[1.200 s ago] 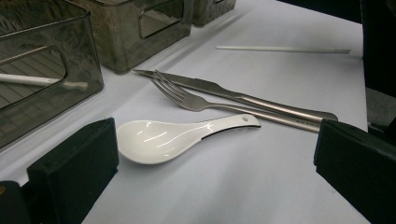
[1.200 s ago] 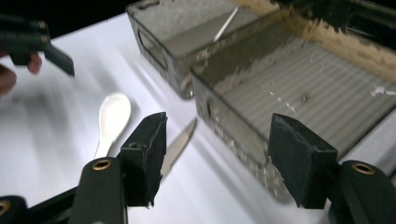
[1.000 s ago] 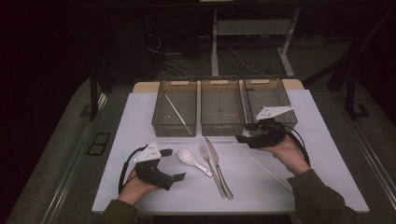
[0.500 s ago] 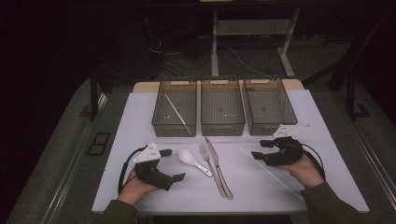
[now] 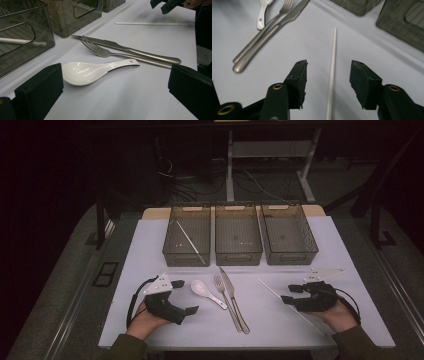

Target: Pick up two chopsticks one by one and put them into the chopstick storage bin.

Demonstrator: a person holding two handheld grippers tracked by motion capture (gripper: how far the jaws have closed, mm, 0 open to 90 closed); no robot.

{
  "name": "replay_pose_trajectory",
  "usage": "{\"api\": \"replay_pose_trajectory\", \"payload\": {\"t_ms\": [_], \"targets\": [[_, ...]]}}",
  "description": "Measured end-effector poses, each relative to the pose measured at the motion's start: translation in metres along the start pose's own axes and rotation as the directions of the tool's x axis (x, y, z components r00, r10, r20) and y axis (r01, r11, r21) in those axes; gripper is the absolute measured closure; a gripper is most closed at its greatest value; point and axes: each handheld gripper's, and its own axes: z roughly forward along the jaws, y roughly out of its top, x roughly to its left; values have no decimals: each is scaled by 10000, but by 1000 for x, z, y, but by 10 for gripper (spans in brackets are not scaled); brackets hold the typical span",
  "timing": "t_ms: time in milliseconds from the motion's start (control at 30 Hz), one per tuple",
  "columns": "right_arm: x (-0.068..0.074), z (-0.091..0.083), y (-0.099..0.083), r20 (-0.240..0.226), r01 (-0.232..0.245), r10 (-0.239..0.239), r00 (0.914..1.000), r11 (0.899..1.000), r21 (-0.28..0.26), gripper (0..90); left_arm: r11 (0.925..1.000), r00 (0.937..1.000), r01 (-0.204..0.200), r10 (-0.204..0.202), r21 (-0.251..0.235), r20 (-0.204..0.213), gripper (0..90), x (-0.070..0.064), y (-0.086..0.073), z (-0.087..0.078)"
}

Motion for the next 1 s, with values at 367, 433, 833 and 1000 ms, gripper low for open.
{"api": "replay_pose_trajectory", "payload": {"t_ms": [367, 433, 833, 1000], "targets": [[0, -5, -20, 188, -103, 95, 9998, 9990, 424, 637, 10000, 10000, -24, 24, -4, 4, 0, -1, 0, 0], [-1, -5, -23, 210, -151, 140, 9997, 9986, 514, 662, 10000, 10000, 6, -6, -26, 9, 0, -1, 0, 0], [3, -1, -32, 374, -32, -16, 9993, 9918, 1278, 770, 10000, 10000, 4, -4, 9, -4, 0, -1, 0, 0], [5, 2, -32, 556, 90, -182, 9983, 9869, 1614, 797, 10000, 10000, -1, 1, 20, 2, 0, -2, -1, 0]]}}
